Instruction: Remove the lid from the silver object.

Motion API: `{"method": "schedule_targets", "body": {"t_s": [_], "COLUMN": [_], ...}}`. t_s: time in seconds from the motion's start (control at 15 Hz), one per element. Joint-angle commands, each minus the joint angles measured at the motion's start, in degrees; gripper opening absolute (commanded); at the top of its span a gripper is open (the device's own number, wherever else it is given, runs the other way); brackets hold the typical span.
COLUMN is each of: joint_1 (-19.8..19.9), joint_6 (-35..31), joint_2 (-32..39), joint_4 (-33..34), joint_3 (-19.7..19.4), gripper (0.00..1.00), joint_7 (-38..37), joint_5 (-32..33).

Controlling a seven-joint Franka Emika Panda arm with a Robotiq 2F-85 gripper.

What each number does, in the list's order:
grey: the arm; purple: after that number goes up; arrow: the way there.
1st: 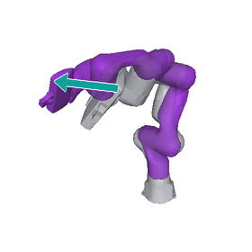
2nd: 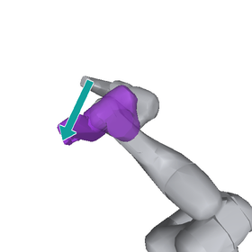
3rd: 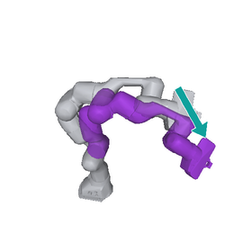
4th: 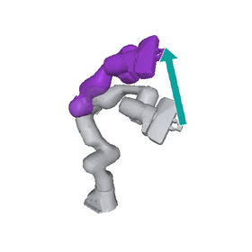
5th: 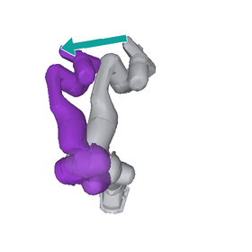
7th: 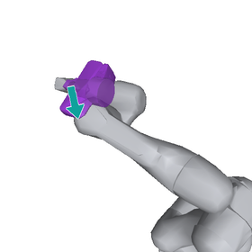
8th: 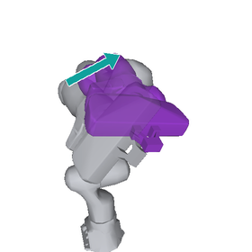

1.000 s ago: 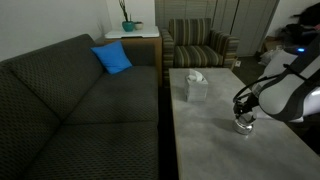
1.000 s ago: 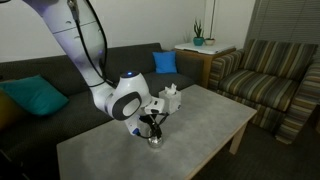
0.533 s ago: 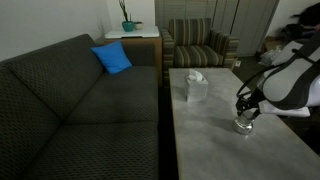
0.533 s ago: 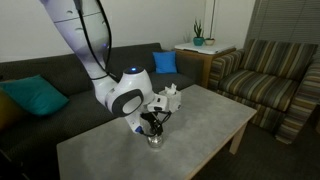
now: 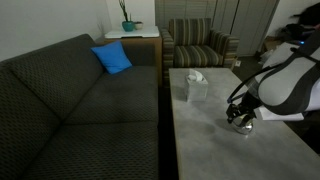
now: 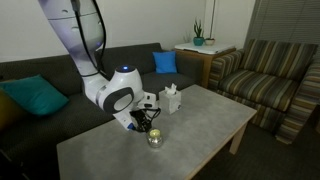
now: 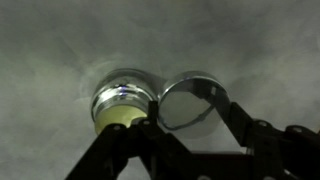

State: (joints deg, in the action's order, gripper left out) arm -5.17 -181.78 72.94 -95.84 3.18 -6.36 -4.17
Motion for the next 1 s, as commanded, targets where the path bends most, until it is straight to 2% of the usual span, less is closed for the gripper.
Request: {"method": "schedule_targets", "body": {"t_s": [0.0,0.2,0.33,0.4,0.93], "joint_1": [2.39,2.9,2.23,0.71,0.87], "joint_6": [2.63,4.09,4.88,3.09,3.39], "joint_2": [-0.09,2.1,2.59,2.27,2.95], "joint_4": [-1.05,0.15,0.2,0.0,0.3], "joint_3": [3.1,3.88,3.02,2.36,2.37], "gripper": [0.44,0.44,0.44,0.69,0.69], "joint_7": [3.13,4.43,4.75,3.03,3.44], "joint_5": [1.57,1.84,1.85,0.56,0.66]}}
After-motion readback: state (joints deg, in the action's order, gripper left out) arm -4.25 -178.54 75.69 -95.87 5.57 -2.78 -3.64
